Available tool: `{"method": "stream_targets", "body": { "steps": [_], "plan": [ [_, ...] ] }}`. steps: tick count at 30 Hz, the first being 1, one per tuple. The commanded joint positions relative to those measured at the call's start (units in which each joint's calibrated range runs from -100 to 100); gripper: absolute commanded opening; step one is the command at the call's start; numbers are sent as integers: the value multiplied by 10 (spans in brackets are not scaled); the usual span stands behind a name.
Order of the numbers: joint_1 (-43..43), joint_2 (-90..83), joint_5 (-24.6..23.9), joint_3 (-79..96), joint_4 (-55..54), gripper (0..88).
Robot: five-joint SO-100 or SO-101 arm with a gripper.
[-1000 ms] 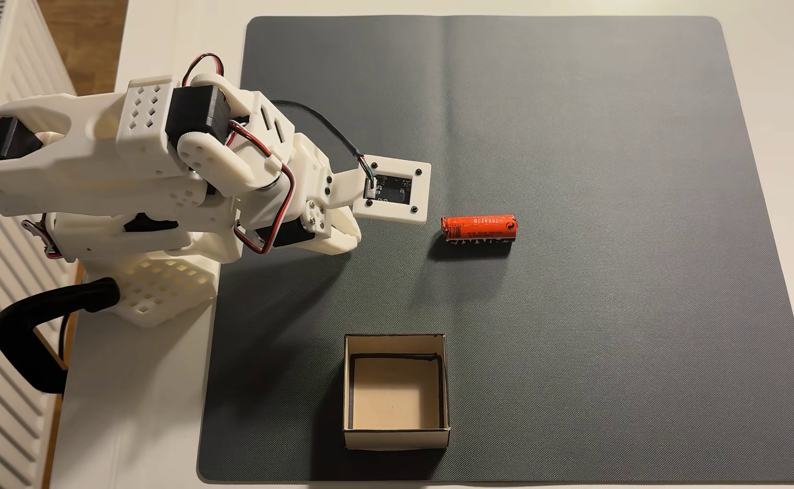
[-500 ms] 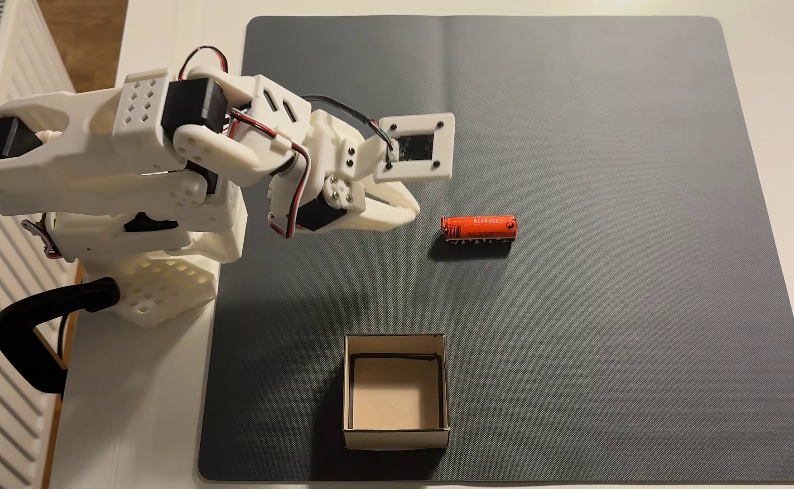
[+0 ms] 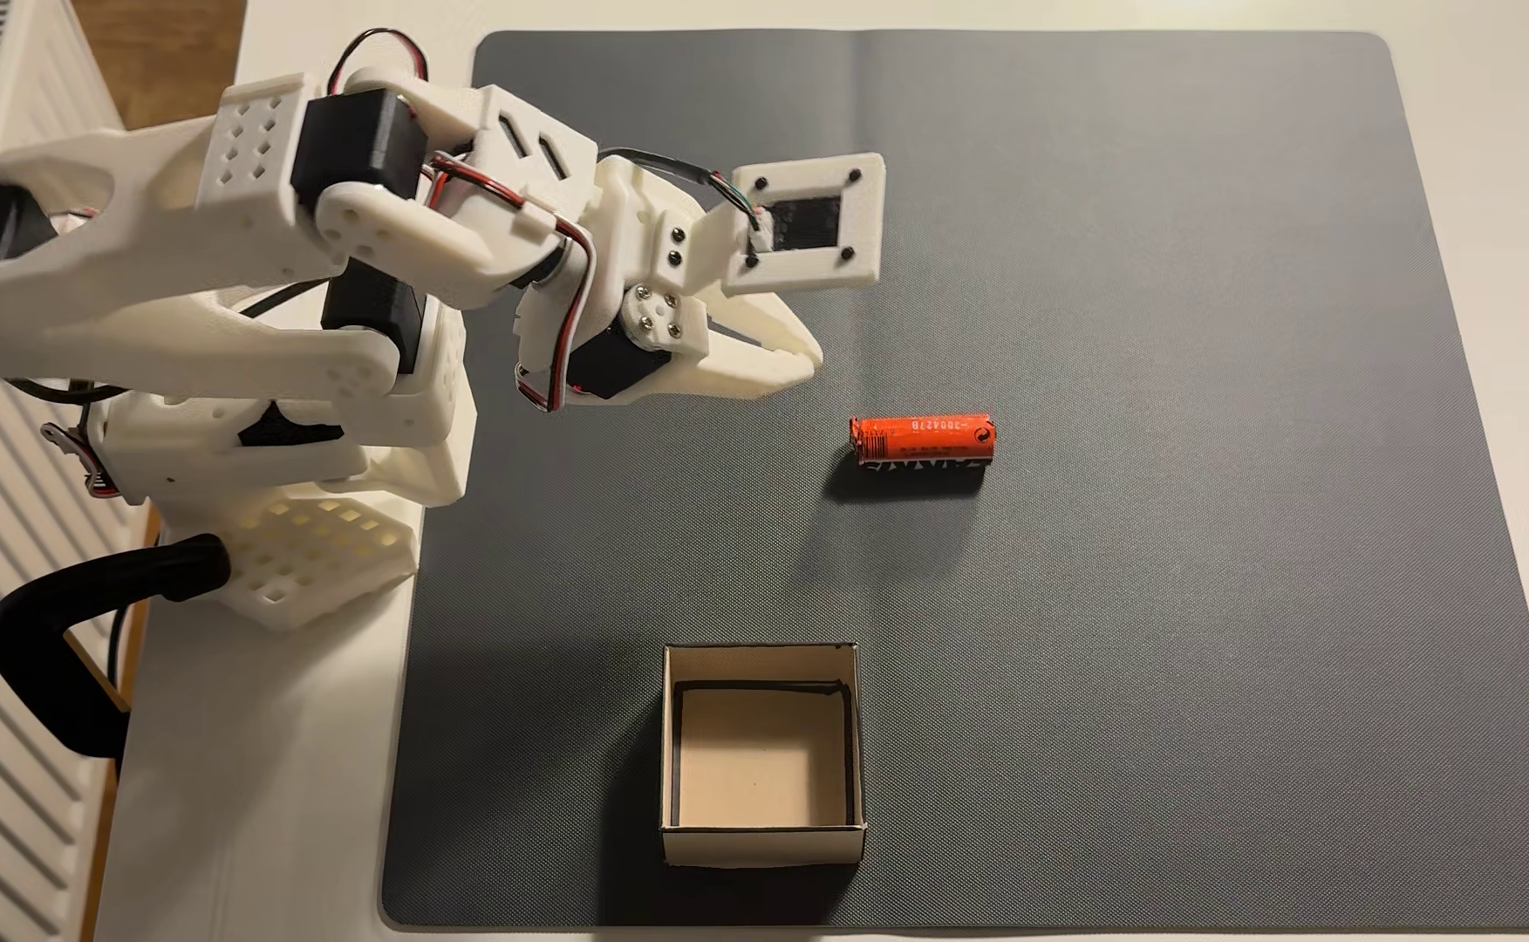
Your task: Pick the red object and place it in the box
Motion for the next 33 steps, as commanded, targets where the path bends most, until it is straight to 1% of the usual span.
{"method": "stream_targets", "body": {
  "steps": [1, 6, 13, 17, 25, 33],
  "plan": [
    [-1, 132, 2, -36, -83, 12],
    [-2, 248, 2, -40, -182, 24],
    [-16, 345, -3, -41, -268, 189],
    [-26, 379, -3, -41, -306, 244],
    [-47, 457, -4, -47, -382, 244],
    [-59, 547, -4, -110, -389, 244]
  ]
}}
